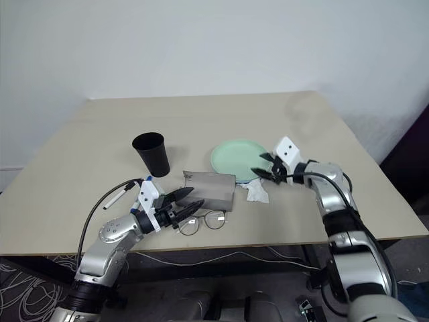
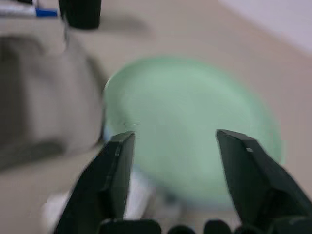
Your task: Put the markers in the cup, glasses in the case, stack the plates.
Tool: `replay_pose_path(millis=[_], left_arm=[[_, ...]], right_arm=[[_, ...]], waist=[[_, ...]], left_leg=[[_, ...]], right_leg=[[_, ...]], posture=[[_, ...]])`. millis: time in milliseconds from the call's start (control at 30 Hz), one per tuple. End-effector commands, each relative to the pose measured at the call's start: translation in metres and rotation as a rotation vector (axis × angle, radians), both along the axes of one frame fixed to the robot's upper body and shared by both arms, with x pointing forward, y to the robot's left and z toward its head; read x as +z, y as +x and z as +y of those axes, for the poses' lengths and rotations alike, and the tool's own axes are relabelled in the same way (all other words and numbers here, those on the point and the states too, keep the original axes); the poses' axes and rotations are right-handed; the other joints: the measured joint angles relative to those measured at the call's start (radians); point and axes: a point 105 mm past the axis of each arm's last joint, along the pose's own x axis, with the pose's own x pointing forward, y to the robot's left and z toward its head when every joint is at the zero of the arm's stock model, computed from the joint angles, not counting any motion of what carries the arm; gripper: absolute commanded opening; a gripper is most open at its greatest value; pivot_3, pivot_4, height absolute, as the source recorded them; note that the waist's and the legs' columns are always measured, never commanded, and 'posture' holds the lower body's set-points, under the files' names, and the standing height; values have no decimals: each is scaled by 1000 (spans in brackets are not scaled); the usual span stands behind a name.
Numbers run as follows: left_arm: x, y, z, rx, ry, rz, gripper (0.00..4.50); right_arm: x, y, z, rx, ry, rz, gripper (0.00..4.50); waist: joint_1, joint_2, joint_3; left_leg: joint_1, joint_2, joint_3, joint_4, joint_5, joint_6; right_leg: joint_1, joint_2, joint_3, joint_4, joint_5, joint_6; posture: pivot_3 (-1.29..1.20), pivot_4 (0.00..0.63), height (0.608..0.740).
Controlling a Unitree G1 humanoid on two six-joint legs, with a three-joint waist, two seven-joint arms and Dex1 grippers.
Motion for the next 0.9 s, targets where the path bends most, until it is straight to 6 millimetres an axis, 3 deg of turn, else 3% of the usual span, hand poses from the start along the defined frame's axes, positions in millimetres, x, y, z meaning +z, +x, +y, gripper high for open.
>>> replay_pose_path(millis=[33, 233, 533, 633, 900], left_arm=[[12, 6, 4, 3, 4, -53, 2761], [11, 7, 0, -14, 1, -50, 2761], [10, 7, 0, -13, 3, -52, 2761], [10, 6, 2, -7, 5, -52, 2761], [9, 5, 3, 1, 7, -50, 2761]], right_arm=[[14, -4, -5, -65, 26, 33, 4322], [-6, -14, -5, -166, 99, 211, 4465], [-23, -4, 12, -210, 86, 259, 4465], [-25, -2, 12, -219, 88, 261, 3883], [-22, -8, 7, -199, 80, 253, 1009]], waist=[[-2, 0, 0], [0, 0, 0], [0, 0, 0], [1, 0, 0], [0, 0, 0]], left_leg=[[0, 0, 0, 0, 0, 0], [0, 0, 0, 1, 0, 0], [-1, 0, 0, 2, 0, 0], [-1, 0, 0, 2, 0, 0], [-1, 0, 0, 2, 0, 0]], right_leg=[[0, 0, 0, 0, 0, 0], [1, -2, -1, 1, 0, 0], [1, -2, -2, -1, 0, 0], [1, -2, -3, -1, 0, 0], [1, -2, -4, -1, 0, 0]], posture=[[0, 0, 738], [0, 0, 738], [0, 0, 738], [0, 0, 738], [0, 0, 738]])
